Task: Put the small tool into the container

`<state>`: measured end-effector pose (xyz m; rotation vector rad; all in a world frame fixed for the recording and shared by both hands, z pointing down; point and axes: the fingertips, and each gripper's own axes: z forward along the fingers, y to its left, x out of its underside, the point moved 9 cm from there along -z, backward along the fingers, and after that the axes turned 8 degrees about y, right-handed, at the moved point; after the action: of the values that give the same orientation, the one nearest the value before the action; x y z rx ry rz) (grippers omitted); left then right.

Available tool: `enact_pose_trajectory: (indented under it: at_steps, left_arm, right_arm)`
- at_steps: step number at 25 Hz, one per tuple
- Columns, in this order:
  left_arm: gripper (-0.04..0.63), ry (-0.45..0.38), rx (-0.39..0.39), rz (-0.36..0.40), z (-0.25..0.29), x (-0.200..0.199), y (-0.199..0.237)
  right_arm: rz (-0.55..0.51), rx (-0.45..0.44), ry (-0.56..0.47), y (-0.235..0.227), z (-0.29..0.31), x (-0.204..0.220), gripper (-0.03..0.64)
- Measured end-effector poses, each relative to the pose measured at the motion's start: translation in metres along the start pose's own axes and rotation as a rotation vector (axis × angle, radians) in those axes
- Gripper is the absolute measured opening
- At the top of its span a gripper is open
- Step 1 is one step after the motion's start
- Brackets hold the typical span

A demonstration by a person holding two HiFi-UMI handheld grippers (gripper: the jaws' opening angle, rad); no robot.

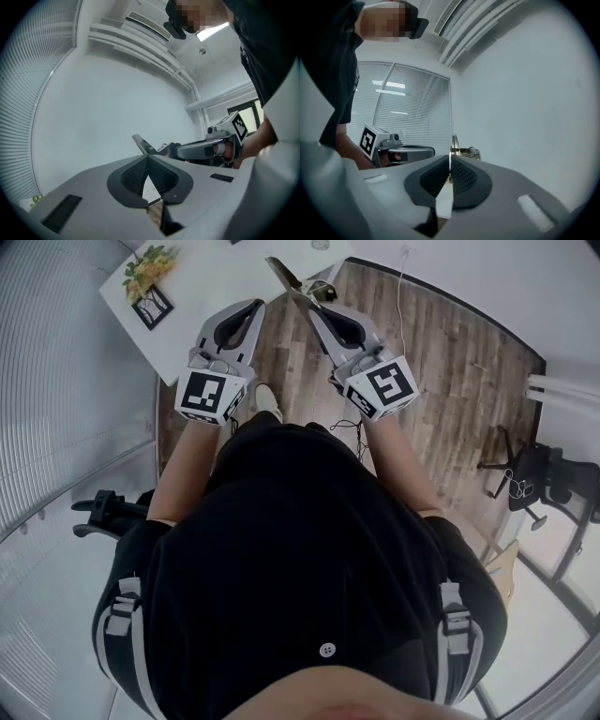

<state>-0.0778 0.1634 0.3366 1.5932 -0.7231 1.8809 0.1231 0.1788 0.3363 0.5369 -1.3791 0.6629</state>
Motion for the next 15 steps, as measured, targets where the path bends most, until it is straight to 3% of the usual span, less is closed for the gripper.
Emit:
enact_pose_trajectory:
  at_steps: [15]
  left_arm:
    - [0.008,0.023,0.014,-0.021,0.033,0.016,0.097]
  right_arm:
    - [0.030,0.026,0.059,-0.032,0.092,-0.003,0.017]
